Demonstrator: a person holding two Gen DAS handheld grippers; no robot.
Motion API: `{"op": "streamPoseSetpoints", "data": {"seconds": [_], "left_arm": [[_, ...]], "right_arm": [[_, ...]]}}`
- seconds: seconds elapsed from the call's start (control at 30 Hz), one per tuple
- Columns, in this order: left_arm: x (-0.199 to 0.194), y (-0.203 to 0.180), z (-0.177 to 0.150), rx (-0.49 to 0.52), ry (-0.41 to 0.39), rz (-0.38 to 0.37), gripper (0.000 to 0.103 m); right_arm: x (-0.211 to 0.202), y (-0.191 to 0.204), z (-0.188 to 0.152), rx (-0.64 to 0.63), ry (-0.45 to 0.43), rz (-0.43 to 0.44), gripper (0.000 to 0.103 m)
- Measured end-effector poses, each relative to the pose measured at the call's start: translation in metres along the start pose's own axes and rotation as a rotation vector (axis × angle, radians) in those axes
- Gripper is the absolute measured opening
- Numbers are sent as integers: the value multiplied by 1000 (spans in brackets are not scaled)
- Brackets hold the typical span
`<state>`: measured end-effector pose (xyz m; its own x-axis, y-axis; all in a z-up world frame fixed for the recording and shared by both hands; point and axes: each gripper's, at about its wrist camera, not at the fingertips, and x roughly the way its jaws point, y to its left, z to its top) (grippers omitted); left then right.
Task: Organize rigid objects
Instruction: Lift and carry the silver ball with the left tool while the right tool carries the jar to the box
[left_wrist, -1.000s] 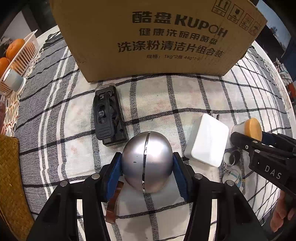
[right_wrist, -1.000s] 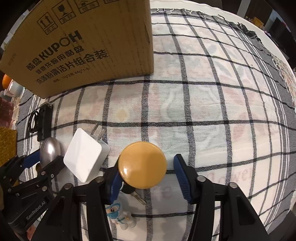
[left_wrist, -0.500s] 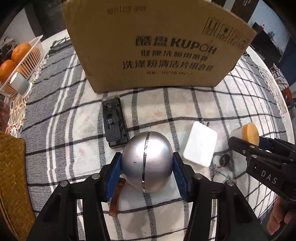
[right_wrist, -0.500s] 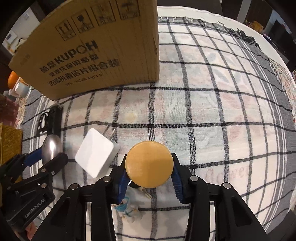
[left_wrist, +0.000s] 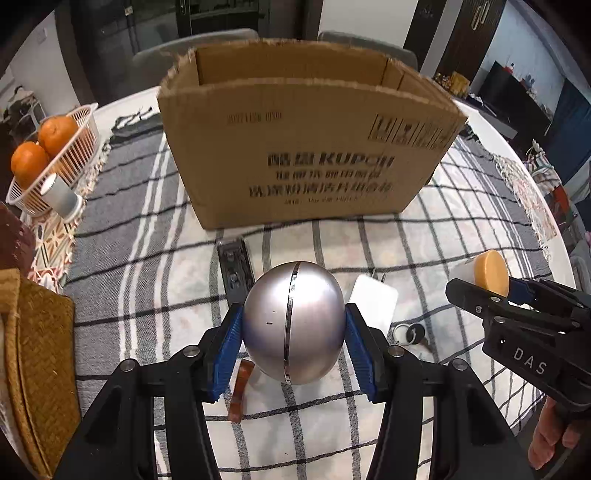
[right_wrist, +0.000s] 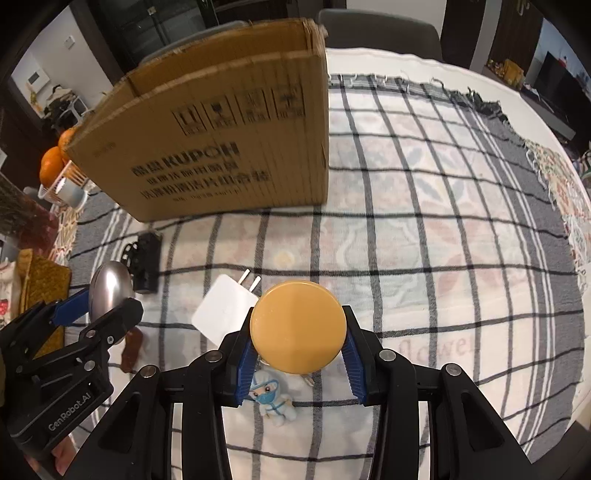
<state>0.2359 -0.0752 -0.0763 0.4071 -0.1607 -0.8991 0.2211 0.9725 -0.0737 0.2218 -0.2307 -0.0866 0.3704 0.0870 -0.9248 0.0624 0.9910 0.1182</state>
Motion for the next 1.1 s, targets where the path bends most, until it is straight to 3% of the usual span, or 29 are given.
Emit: {"op": "streamPoseSetpoints", "data": {"seconds": [0.53, 1.1], "left_arm": [[-59, 6, 18, 14, -156, -3, 53], [-103, 9, 49, 34, -287, 1, 53]], "right_arm": [[-56, 16, 16, -45, -158, 12, 42], [-95, 26, 40, -58, -264, 66, 42]]}}
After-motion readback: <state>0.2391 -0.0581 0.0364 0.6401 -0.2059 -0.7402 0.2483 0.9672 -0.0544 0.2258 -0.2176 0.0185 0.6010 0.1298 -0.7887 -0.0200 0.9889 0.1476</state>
